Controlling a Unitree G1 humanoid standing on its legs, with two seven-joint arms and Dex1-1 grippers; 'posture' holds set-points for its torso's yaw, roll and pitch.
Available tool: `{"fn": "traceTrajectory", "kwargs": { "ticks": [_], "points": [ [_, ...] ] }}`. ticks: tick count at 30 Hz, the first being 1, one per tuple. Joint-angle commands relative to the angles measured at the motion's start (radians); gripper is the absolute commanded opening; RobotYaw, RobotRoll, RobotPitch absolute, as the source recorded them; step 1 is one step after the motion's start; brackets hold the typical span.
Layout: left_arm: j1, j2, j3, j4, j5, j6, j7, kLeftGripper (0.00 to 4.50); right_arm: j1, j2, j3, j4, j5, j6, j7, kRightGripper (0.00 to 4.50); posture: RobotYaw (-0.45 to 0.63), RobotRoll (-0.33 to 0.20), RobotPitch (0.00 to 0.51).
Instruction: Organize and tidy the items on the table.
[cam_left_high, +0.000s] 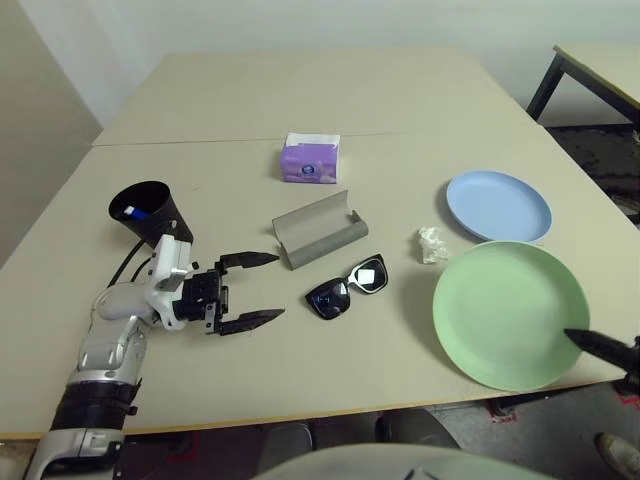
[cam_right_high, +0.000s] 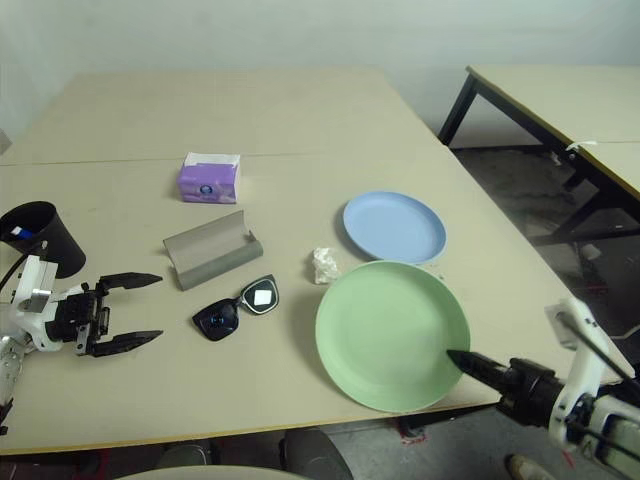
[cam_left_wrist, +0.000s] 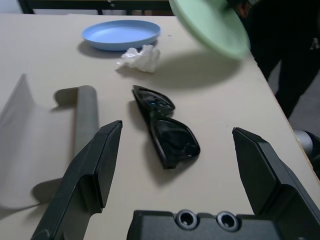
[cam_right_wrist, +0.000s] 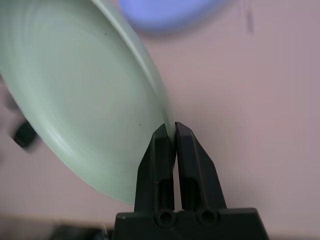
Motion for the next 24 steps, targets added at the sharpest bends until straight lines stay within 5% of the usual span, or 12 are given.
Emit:
{"fn": "traceTrajectory", "kwargs": {
  "ticks": [1,13,24],
  "points": [
    [0.007,-0.005,-0.007,-0.006,0.013,-0.011,0.007,4.50,-0.183,-0.041,0.016,0.080,0.055,0.078,-0.104,0.04,-0.17,0.000,0.045],
    [0.045,-0.007,0.013,-0.039,0.004,-0.009,0.049,4.50,-0.647,-0.038,0.255,0.337,-0.110,0.121,-0.245,0.04,-0.13,0.000,0.046],
    [0.109,-0.010,0.035,-0.095,-0.005,-0.006,0.099,4.50,-0.802,-0.075,0.352,0.560,-0.312,-0.013,-0.199,0.04,-0.10,0.000,0.062]
  ]
}}
